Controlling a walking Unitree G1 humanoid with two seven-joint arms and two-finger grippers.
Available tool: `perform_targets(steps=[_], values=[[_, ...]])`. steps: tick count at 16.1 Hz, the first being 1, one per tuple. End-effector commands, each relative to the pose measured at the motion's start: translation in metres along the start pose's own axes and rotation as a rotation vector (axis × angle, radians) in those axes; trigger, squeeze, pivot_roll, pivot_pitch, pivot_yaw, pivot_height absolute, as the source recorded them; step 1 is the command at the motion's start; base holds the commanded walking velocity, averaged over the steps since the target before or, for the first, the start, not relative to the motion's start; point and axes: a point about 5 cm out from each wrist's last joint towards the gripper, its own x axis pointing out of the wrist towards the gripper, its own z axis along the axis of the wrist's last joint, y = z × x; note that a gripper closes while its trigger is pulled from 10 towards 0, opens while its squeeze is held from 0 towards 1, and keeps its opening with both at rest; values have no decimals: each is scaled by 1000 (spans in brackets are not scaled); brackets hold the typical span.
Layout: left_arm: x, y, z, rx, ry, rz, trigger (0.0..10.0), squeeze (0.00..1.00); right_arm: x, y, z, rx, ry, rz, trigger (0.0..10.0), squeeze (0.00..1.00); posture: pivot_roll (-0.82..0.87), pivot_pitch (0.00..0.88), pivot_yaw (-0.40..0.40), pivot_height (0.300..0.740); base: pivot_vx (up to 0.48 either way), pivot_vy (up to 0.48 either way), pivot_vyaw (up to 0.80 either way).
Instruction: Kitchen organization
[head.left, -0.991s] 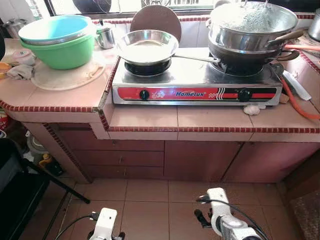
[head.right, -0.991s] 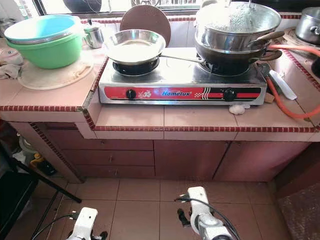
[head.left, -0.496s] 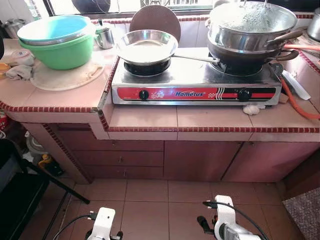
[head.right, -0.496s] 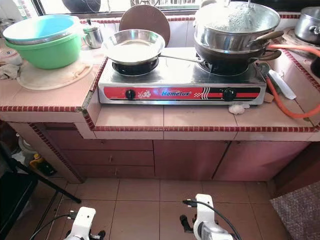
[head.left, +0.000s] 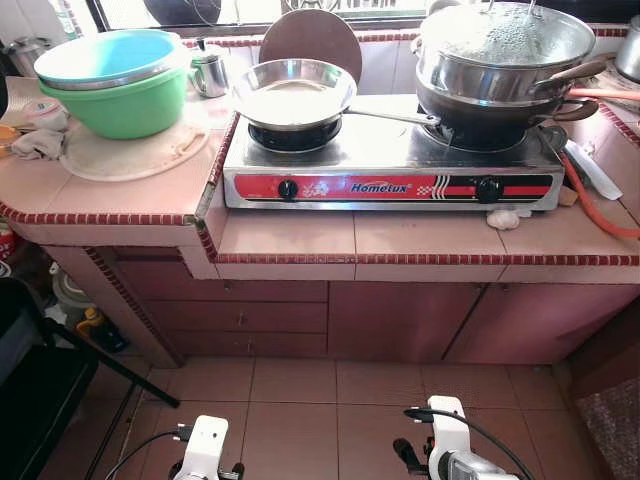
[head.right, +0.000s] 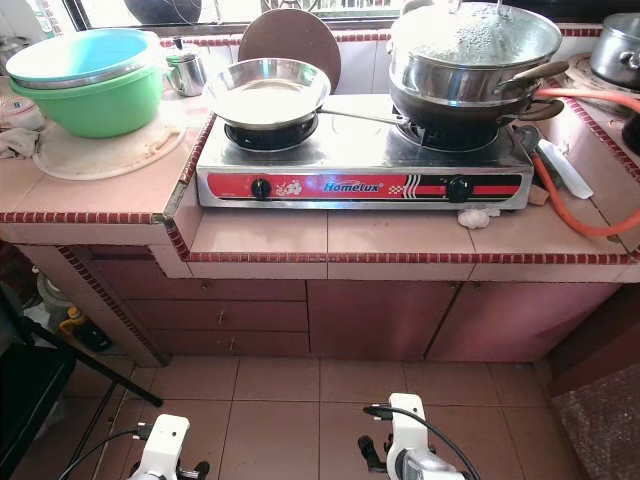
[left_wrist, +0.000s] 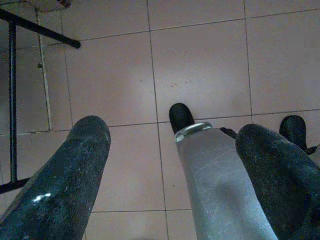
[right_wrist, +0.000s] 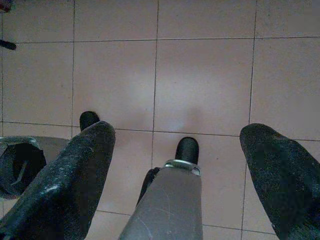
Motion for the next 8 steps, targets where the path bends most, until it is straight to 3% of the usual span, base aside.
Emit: perform_targets(steps=[1, 8], values=[[-1, 4, -5, -11, 15, 13, 10000, 0, 0, 1, -2, -1, 7, -2, 10000, 0, -119, 52, 34, 740, 0, 0, 0], [-1, 4, -5, -11, 15, 13, 10000, 0, 0, 1, -2, -1, 7, -2, 10000, 0, -119, 52, 34, 740, 0, 0, 0]])
